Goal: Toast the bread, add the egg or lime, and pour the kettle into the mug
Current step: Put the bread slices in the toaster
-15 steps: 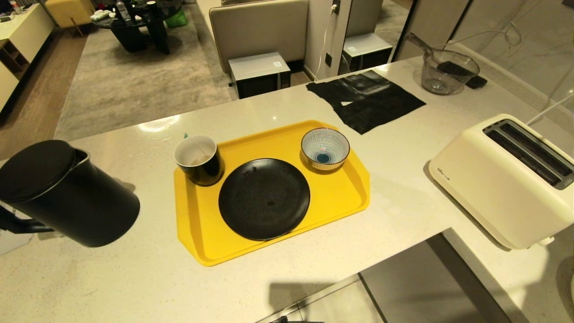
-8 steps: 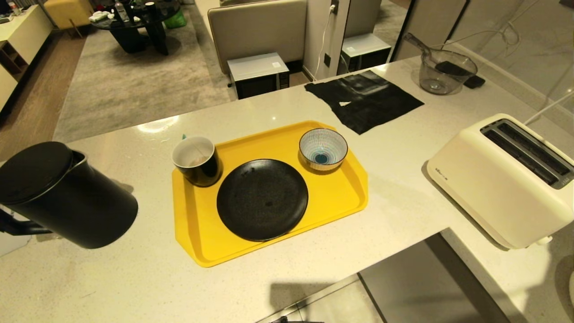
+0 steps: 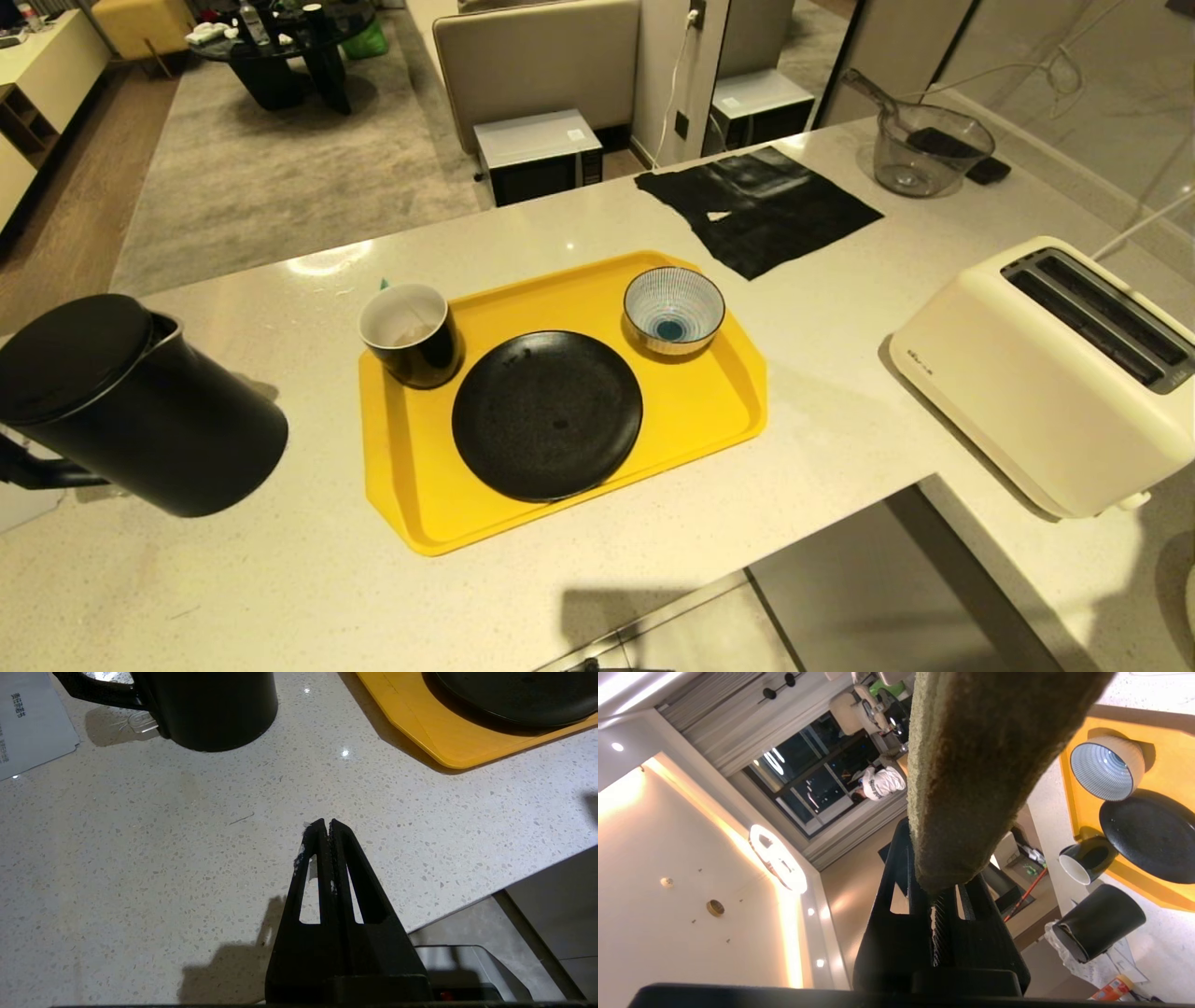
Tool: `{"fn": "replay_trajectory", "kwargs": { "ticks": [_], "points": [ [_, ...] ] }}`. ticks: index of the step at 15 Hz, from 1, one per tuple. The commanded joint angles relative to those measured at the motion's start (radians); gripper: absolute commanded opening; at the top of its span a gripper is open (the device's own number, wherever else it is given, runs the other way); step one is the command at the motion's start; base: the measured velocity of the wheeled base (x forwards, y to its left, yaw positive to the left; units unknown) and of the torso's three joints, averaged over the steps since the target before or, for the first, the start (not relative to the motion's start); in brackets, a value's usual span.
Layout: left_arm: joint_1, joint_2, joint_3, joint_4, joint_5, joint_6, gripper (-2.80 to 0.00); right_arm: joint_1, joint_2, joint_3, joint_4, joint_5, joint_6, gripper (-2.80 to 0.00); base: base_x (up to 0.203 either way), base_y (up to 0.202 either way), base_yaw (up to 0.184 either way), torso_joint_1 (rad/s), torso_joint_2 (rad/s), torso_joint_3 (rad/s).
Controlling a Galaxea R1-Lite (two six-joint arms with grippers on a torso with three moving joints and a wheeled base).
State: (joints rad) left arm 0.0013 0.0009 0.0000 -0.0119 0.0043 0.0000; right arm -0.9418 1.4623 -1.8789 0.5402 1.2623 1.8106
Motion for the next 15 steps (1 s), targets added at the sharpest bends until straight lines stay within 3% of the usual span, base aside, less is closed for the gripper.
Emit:
{"fn": "replay_trajectory", "kwargs": {
  "ticks": [1,8,15],
  "points": [
    [0.000,0.001,0.000,0.000,0.000,0.000,-2.80,0.000,0.001,0.001,0.003,0.008,0.010,-2.80,0.000,0.000,0.000,0.000,0.00,0.000],
    [0.000,0.001,0.000,0.000,0.000,0.000,-2.80,0.000,0.000,0.013,0.003,0.008,0.010,-2.80,0.000,0.000,0.000,0.000,0.00,0.000],
    [0.000,0.001,0.000,0.000,-0.001,0.000,-2.80,0.000,-0.031,0.069,0.003,0.014,-0.052,-2.80,0.003,0.007,-0.159,0.002,0.00,0.002]
  ]
}}
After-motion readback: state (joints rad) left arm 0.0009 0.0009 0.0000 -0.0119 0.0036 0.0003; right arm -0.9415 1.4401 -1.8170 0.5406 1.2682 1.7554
